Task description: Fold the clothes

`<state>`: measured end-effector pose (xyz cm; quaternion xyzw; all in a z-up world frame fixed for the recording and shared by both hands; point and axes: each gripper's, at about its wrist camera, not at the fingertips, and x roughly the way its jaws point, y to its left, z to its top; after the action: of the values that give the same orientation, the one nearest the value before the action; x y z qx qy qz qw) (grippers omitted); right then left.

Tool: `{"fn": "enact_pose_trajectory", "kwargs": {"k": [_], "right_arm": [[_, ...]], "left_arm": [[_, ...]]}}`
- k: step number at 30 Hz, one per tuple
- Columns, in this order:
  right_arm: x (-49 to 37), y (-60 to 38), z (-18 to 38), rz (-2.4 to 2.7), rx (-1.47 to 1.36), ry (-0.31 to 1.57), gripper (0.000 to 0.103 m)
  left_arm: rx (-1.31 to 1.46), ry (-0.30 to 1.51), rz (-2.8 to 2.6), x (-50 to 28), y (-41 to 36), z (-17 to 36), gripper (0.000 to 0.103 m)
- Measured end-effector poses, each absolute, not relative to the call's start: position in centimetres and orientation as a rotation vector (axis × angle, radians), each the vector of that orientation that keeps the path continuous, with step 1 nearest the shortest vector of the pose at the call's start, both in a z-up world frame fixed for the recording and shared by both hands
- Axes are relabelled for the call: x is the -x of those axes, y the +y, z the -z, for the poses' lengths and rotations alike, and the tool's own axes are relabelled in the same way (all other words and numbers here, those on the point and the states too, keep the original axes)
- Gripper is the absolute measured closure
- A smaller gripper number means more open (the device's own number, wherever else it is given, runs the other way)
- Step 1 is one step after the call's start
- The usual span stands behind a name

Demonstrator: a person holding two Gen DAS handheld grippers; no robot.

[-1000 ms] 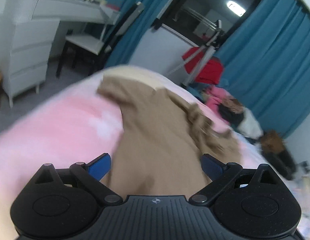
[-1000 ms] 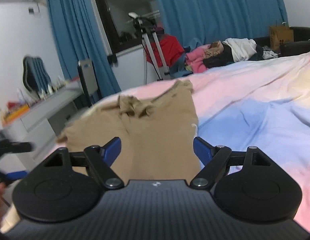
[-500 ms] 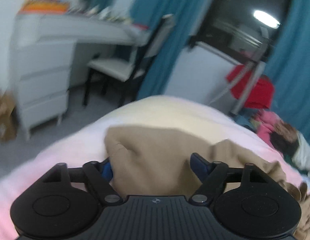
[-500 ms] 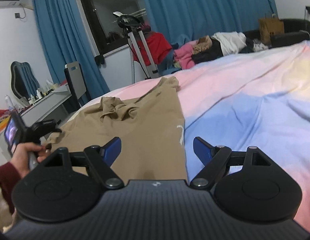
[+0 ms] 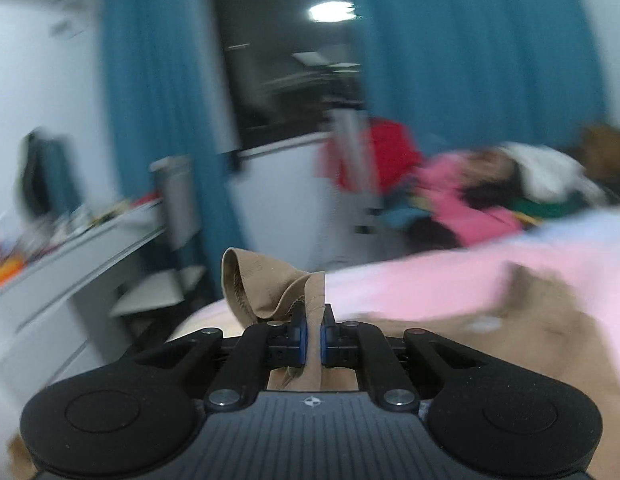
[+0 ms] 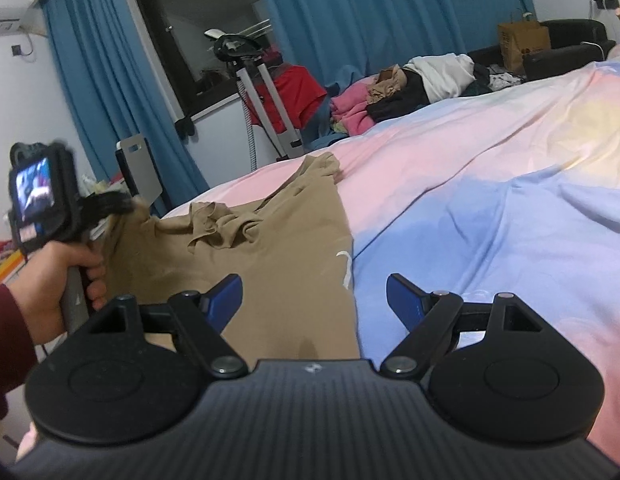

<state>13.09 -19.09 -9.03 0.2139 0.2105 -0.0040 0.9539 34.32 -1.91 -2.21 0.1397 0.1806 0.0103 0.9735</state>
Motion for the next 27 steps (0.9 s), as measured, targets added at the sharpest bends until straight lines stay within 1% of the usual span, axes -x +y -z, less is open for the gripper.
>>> {"fn": "enact_pose_trajectory", "kwargs": {"k": [3,6,8,11,12,13,16,18,23,25,27], "right_arm": [[-12.9,-19.7,8.9,0.042,-0.437,0.423,0.022],[-12.9,-20.4,8.9,0.064,-0.455,0.416,0.022],[-12.8,-20.9,9.0,0.070,-0.465,0.412,0.022],[-12.7,-21.5,9.1,0.064,-0.472,0.394,0.022],[-12.6,-21.6,9.2,0.062,-0.468,0.386,0.022],[-12.6,-21.6,9.2,0.061,-0.460,0.378,0.022],[-12.6,-22.0,9.2,0.057,-0.456,0.367,0.022],[-12.1,-21.9,8.9,0.043,-0.448,0.358,0.022],[-10.6,-21.7,7.8,0.002,-0.423,0.332,0.022],[-10.0,-21.6,7.4,-0.014,-0.413,0.322,0.022],[-9.2,-21.4,7.0,-0.034,-0.401,0.318,0.022]], "left_arm": [[-0.335,0.400,0.104,-33.7,-8.3,3.0,0.096],[-0.346,0.453,0.169,-34.4,-12.7,5.2,0.096],[-0.349,0.494,0.190,-35.0,-14.6,7.3,0.090],[-0.329,0.559,0.210,-36.3,-15.2,9.8,0.076],[-0.315,0.566,0.216,-36.3,-15.3,10.1,0.066],[-0.307,0.568,0.225,-36.0,-14.8,10.1,0.061],[-0.280,0.578,0.244,-35.1,-13.1,9.2,0.027],[-0.251,0.570,0.258,-33.2,-11.6,7.7,0.018],[-0.179,0.545,0.290,-25.6,-7.7,3.7,0.013],[-0.133,0.527,0.295,-21.4,-5.8,2.3,0.009],[-0.079,0.526,0.301,-17.5,-3.8,1.3,0.008]]}}
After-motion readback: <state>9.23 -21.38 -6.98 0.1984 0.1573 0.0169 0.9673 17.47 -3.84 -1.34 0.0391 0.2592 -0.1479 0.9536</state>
